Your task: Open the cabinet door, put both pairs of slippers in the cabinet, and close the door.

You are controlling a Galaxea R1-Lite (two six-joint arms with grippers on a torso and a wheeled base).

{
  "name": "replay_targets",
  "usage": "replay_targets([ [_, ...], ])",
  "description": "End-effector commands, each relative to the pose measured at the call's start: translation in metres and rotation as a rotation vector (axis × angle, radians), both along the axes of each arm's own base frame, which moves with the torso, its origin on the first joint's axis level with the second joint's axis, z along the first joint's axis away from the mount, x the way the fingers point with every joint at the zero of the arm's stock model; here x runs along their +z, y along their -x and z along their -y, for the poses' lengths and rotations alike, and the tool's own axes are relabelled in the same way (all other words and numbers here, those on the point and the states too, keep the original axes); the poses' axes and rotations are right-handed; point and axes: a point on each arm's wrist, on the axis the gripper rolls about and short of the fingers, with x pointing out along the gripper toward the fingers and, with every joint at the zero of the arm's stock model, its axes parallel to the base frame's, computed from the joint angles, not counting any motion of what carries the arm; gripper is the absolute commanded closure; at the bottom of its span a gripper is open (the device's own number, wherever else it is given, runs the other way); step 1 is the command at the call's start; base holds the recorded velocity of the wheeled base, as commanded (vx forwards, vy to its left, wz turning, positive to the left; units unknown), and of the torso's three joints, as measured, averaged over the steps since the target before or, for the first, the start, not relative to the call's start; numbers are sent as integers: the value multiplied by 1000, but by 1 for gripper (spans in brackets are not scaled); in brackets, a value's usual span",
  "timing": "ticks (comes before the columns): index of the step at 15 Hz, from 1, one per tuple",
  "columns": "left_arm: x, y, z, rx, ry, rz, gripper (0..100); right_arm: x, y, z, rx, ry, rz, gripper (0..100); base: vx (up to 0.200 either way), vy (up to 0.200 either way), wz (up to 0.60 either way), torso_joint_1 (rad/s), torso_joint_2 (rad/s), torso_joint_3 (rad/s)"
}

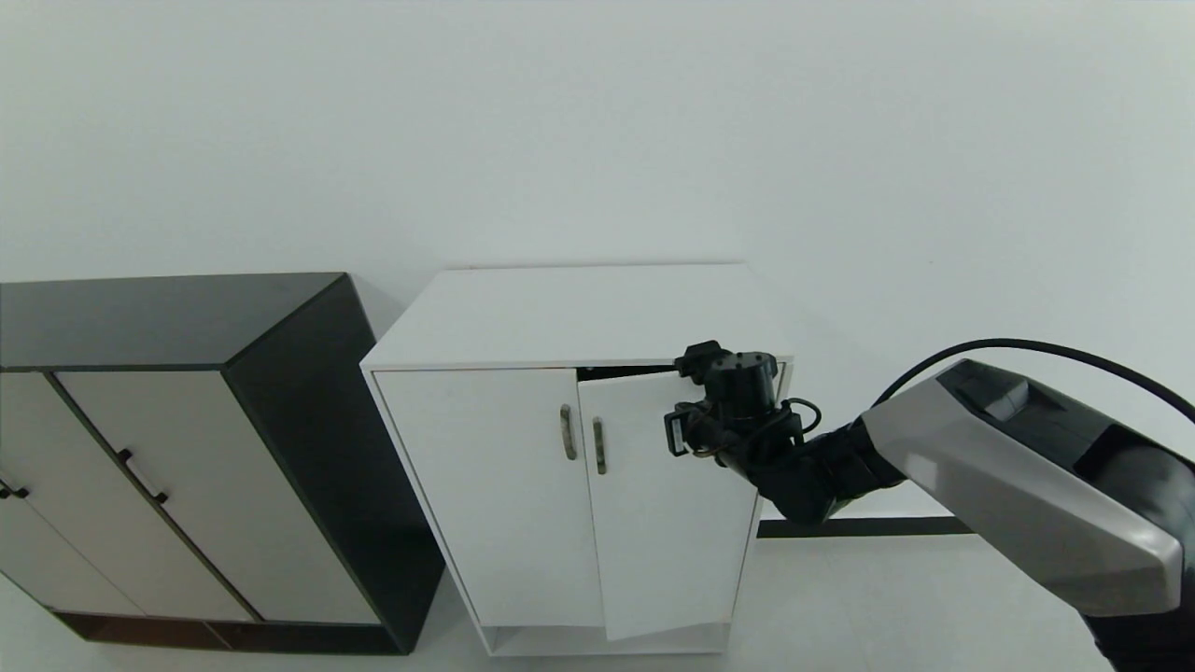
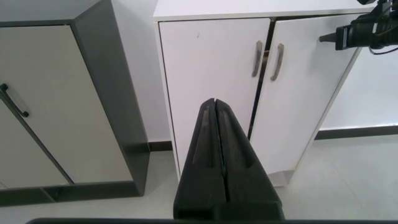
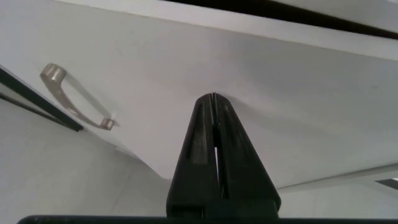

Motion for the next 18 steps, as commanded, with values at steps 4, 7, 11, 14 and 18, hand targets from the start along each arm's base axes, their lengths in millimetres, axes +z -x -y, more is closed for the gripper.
replay_targets([
  [4, 0, 0, 0, 0, 0, -1, 100, -3, -10, 4, -16, -4, 8, 100, 0, 0, 0, 0, 0, 0],
  [7, 0, 0, 0, 0, 0, -1, 100, -3, -14, 6, -26, -1, 4, 100, 0, 0, 0, 0, 0, 0],
  [11, 0, 0, 0, 0, 0, -1, 100, -4, -16, 6, -27, -1, 3, 100, 0, 0, 0, 0, 0, 0],
  [14, 0, 0, 0, 0, 0, -1, 100, -5, -16, 6, -27, -1, 3, 100, 0, 0, 0, 0, 0, 0],
  [18, 0, 0, 0, 0, 0, -1, 100, -5, -16, 7, -30, 1, 2, 100, 0, 0, 0, 0, 0, 0],
])
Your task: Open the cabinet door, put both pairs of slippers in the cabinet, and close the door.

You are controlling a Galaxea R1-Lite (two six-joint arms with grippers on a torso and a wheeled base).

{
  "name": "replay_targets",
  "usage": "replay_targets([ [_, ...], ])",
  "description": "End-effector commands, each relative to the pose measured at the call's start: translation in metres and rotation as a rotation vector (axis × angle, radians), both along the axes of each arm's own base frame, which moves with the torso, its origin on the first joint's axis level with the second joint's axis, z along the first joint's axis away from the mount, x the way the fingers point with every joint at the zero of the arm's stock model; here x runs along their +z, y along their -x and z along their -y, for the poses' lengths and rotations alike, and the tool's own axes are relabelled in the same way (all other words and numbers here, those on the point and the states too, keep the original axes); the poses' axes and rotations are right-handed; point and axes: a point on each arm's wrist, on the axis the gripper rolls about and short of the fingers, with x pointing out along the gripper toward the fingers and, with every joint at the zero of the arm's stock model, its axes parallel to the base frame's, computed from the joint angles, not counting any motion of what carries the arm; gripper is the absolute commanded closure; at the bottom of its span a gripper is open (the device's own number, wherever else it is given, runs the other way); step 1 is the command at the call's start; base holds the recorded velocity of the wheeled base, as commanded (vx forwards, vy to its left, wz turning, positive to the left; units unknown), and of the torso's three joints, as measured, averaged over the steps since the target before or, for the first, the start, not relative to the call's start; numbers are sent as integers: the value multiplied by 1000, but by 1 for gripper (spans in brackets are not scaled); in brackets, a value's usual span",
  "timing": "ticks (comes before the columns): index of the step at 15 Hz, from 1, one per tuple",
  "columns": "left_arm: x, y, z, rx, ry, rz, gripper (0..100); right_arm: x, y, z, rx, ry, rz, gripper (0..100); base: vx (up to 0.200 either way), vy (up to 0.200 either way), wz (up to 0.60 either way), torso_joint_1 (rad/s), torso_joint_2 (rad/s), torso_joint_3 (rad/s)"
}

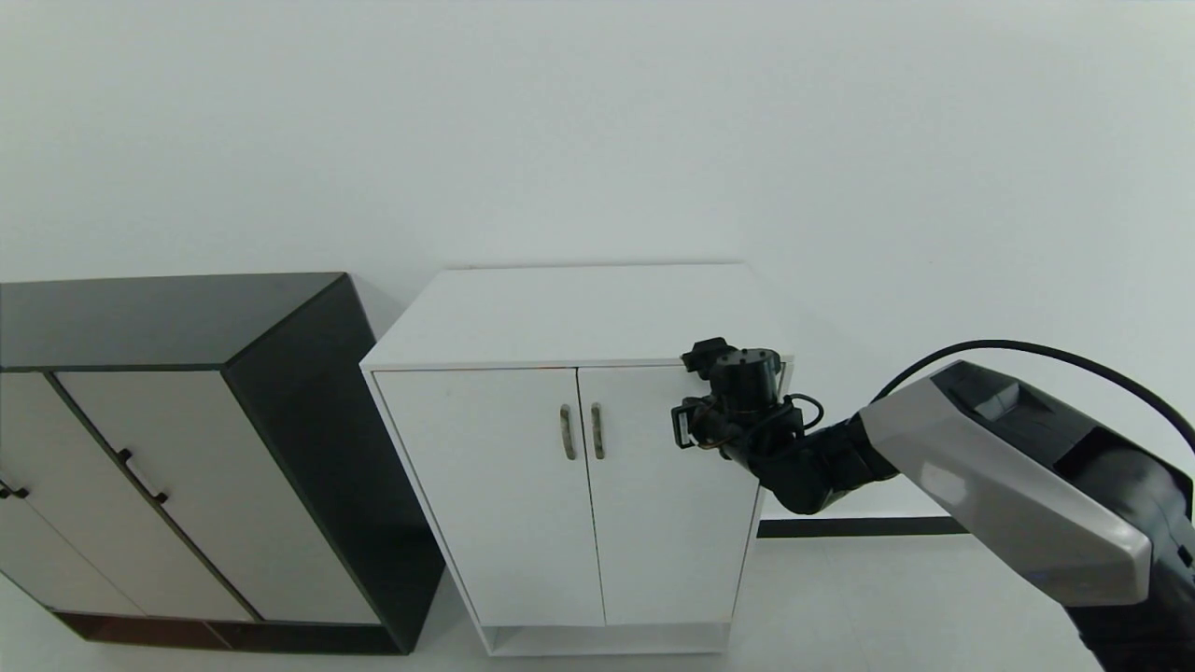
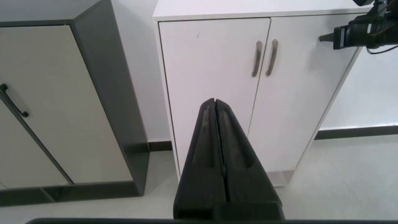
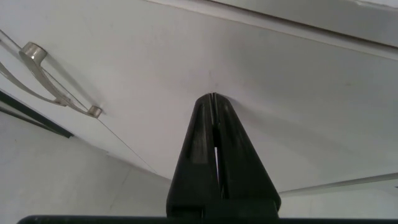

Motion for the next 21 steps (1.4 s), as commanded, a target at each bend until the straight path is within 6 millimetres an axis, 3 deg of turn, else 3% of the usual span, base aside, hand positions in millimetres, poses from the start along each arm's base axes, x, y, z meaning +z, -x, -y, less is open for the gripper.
replay_targets([
  [1, 0, 0, 0, 0, 0, -1, 100, -2, 0, 0, -1, 2, -3, 100, 0, 0, 0, 0, 0, 0],
  [16, 0, 0, 0, 0, 0, -1, 100, -3, -5, 0, -8, 2, 1, 100, 0, 0, 0, 0, 0, 0],
  [21, 0, 0, 0, 0, 0, -3, 100, 8, 22, 14, -7, 19, -25, 100, 0, 0, 0, 0, 0, 0],
])
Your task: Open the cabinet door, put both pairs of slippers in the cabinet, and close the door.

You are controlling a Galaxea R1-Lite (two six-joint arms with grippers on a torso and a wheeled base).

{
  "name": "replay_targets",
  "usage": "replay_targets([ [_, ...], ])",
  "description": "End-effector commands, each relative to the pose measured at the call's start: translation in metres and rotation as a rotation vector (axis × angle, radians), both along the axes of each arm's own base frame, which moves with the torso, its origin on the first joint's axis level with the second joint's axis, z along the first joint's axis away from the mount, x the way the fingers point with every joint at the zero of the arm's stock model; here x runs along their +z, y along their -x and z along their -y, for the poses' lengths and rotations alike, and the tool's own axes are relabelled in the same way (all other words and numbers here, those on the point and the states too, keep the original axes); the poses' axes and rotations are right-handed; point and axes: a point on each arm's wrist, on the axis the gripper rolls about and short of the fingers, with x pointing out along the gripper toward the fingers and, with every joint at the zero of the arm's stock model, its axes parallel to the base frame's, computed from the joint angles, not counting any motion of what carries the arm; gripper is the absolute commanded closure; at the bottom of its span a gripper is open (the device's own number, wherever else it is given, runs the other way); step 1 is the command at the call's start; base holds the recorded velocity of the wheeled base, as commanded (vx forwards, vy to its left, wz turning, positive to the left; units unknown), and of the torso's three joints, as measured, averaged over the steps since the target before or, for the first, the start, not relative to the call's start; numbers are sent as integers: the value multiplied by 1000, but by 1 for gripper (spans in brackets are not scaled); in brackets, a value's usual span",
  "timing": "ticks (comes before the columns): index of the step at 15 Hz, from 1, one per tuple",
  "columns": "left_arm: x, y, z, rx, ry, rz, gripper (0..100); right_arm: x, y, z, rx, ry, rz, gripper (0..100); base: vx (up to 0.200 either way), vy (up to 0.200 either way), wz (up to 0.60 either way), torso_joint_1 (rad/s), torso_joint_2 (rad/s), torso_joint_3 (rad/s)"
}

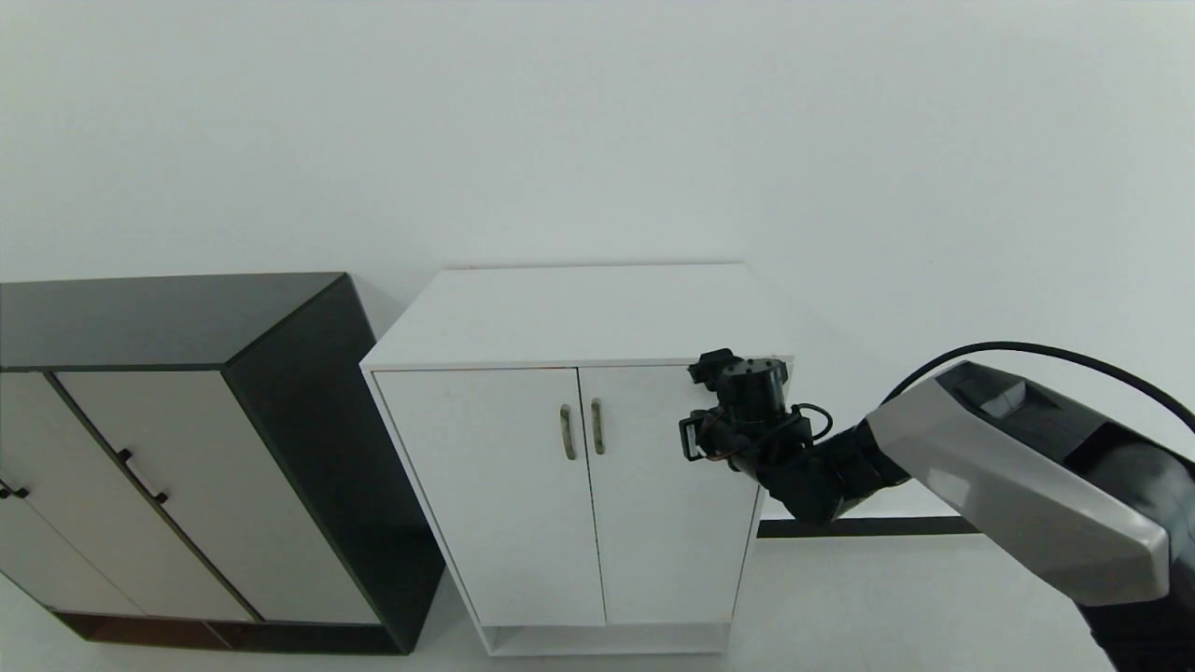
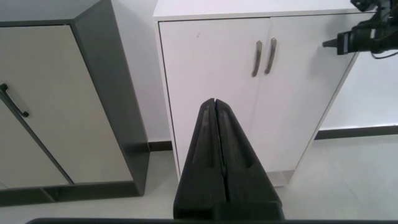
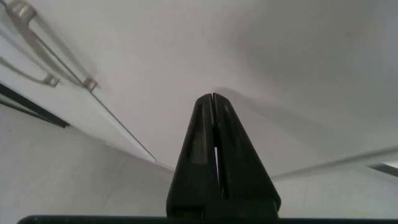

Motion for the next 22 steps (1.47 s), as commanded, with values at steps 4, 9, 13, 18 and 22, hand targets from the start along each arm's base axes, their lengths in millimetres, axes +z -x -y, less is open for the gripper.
replay_targets([
  [4, 0, 0, 0, 0, 0, -1, 100, 25, 51, 27, 7, -3, 9, 100, 0, 0, 0, 0, 0, 0],
  [9, 0, 0, 0, 0, 0, -1, 100, 29, 116, 80, -44, 18, -7, 100, 0, 0, 0, 0, 0, 0],
  [13, 0, 0, 0, 2, 1, -1, 100, 37, 177, 127, -76, 44, -47, 100, 0, 0, 0, 0, 0, 0],
  [18, 0, 0, 0, 11, 1, -1, 100, 32, 233, 179, -168, 71, -104, 100, 0, 0, 0, 0, 0, 0],
  [22, 0, 0, 0, 11, 1, -1, 100, 24, 269, 205, -220, 83, -140, 100, 0, 0, 0, 0, 0, 0],
])
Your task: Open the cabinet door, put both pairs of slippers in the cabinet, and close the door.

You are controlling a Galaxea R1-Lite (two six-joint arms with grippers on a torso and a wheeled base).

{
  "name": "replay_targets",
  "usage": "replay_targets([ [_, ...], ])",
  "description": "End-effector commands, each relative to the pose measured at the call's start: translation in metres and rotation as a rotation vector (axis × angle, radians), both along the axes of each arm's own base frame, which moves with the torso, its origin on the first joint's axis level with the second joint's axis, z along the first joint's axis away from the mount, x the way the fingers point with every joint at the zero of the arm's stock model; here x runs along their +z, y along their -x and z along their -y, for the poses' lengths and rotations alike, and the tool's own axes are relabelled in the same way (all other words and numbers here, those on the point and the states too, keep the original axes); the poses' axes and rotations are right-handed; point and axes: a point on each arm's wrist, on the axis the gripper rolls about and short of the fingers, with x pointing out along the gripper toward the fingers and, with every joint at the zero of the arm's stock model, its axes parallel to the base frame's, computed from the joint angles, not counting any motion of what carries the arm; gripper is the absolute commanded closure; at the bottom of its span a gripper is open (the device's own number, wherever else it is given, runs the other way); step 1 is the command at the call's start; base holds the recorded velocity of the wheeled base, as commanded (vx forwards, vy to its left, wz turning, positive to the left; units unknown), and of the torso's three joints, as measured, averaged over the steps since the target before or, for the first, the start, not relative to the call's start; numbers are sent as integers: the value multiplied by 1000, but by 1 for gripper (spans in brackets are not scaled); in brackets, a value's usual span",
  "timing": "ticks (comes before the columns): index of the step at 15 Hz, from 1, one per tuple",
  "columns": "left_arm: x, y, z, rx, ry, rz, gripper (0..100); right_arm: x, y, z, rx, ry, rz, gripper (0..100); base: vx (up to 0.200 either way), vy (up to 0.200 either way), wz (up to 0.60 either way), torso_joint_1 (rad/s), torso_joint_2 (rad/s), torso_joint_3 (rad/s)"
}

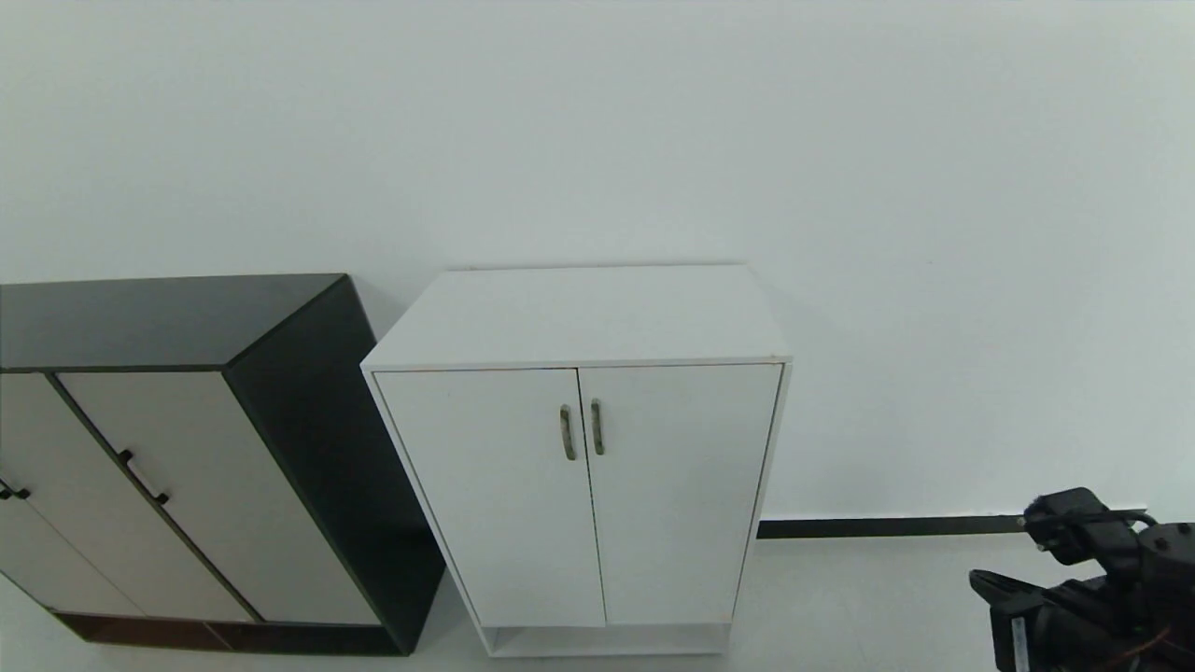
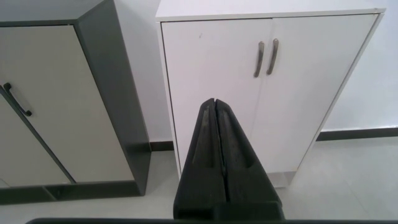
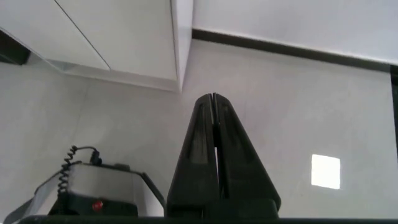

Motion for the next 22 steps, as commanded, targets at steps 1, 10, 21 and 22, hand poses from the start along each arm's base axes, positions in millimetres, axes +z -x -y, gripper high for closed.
replay_targets([
  [1, 0, 0, 0, 0, 0, -2, 100, 5, 17, 10, -20, -15, 27, 100, 0, 0, 0, 0, 0, 0],
  [10, 0, 0, 0, 0, 4, -2, 100, 11, 77, 32, 8, -4, -42, 100, 0, 0, 0, 0, 0, 0],
  [21, 0, 0, 0, -1, 3, -2, 100, -2, 137, 51, 199, -43, -32, 100, 0, 0, 0, 0, 0, 0],
  [22, 0, 0, 0, -1, 4, -2, 100, -1, 138, 50, 229, -53, -28, 100, 0, 0, 0, 0, 0, 0],
])
